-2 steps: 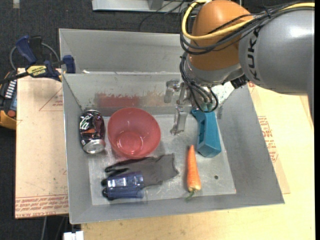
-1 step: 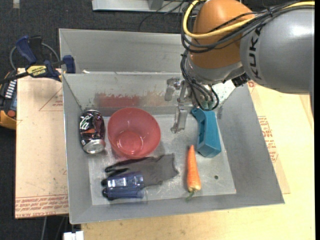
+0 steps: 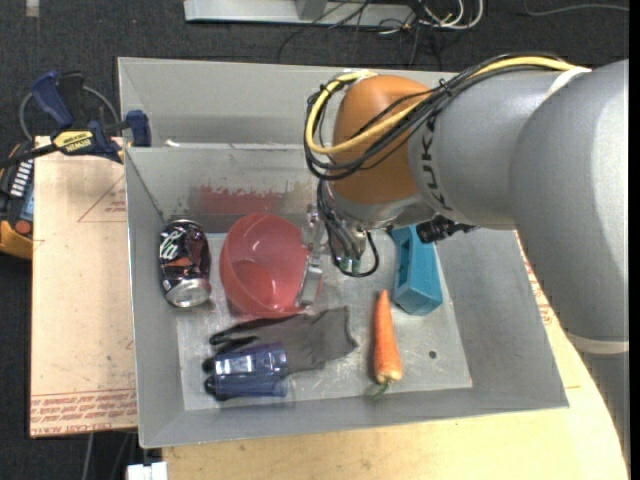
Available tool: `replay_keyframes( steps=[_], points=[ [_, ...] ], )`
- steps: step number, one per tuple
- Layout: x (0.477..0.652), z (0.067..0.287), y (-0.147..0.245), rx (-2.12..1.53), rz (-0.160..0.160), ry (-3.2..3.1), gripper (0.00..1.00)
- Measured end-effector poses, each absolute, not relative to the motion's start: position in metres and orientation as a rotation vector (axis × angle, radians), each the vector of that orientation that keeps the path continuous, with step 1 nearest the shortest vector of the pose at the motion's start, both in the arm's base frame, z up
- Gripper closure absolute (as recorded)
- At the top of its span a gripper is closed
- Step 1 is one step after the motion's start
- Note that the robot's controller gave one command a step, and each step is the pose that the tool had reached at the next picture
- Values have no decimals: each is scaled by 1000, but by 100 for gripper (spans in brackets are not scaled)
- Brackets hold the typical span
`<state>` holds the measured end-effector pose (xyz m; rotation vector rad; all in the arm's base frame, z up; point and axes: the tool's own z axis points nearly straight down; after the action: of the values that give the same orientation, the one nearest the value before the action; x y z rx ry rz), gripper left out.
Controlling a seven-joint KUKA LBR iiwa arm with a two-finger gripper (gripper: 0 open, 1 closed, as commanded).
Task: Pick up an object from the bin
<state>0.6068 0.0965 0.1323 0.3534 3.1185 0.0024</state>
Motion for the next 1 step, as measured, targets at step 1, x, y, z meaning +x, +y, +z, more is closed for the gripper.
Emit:
replay_keyframes(
  steps=[1],
  points=[
    [594,148,119,-77,2,3138,0]
  ],
)
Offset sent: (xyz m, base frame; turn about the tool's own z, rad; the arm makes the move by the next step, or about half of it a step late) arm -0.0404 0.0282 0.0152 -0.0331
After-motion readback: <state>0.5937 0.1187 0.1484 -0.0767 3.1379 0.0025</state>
